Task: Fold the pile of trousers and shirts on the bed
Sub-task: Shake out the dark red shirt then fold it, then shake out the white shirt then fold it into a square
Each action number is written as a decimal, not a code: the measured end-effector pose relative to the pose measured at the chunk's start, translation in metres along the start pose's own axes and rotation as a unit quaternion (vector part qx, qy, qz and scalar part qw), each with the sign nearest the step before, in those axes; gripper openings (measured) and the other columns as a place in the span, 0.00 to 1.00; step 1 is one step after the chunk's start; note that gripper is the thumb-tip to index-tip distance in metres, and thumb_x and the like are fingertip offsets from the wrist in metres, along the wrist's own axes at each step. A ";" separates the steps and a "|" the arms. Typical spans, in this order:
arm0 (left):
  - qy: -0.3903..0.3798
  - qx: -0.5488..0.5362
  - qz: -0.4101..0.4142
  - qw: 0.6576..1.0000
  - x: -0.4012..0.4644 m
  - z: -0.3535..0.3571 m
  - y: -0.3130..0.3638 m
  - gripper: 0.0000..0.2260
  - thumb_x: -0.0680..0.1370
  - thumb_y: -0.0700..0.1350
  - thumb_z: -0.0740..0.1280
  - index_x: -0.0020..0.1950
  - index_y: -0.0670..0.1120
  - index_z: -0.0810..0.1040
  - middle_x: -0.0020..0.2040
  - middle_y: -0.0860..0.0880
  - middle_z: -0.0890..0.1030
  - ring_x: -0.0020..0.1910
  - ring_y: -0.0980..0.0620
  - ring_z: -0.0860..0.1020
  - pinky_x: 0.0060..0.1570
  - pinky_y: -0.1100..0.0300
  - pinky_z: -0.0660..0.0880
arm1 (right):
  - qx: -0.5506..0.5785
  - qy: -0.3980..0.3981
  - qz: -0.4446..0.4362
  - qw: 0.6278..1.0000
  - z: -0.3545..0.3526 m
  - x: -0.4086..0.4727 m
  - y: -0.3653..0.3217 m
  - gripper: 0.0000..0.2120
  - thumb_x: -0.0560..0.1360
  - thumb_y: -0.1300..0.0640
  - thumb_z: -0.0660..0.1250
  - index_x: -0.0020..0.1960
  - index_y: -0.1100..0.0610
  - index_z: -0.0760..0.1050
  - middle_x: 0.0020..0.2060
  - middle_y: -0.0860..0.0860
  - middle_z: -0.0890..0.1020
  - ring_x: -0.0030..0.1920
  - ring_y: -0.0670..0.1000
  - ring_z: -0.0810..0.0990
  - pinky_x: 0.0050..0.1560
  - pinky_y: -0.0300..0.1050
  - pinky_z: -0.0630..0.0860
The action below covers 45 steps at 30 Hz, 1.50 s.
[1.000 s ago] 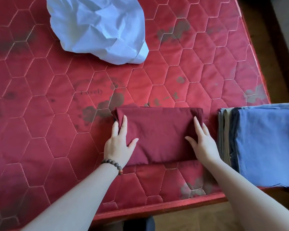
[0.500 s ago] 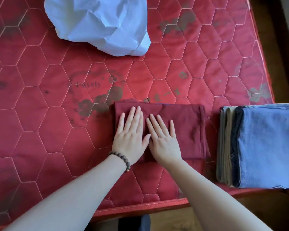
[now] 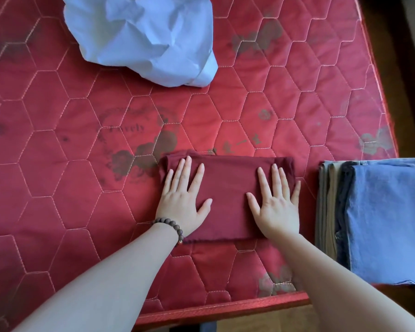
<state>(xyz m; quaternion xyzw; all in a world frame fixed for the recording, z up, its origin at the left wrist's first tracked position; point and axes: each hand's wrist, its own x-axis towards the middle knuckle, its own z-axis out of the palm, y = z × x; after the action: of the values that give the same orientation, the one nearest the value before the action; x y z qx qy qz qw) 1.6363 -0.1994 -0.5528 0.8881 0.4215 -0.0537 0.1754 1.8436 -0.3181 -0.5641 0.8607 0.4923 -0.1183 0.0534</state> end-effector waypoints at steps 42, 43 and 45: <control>0.205 -0.214 0.018 0.955 0.051 -0.307 -0.135 0.20 0.74 0.48 0.72 0.63 0.44 0.74 0.54 0.45 0.80 0.54 0.44 0.77 0.51 0.57 0.69 | 0.242 -0.032 -0.309 0.919 -0.352 0.122 -0.291 0.11 0.73 0.66 0.63 0.52 0.59 0.79 0.32 0.42 0.74 0.33 0.43 0.71 0.36 0.30 0.65; 0.201 -0.212 0.002 0.957 0.043 -0.330 -0.134 0.14 0.76 0.49 0.70 0.57 0.43 0.75 0.50 0.45 0.80 0.50 0.43 0.77 0.45 0.56 0.68 | 0.248 -0.032 -0.311 0.917 -0.375 0.110 -0.298 0.10 0.73 0.66 0.63 0.51 0.58 0.79 0.34 0.45 0.75 0.35 0.45 0.72 0.36 0.32 0.65; 0.199 -0.230 -0.010 0.952 0.027 -0.380 -0.134 0.07 0.77 0.48 0.67 0.49 0.44 0.75 0.42 0.47 0.80 0.44 0.43 0.77 0.40 0.53 0.68 | 0.265 -0.026 -0.319 0.910 -0.423 0.090 -0.311 0.09 0.74 0.66 0.63 0.51 0.58 0.78 0.39 0.50 0.78 0.40 0.49 0.73 0.40 0.37 0.67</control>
<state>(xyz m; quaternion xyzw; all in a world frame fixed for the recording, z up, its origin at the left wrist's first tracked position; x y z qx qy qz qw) 1.5307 0.0336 -0.2405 0.8121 0.4576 0.2212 0.2868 1.6837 0.0033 -0.1707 0.6371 0.6896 -0.2775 -0.2040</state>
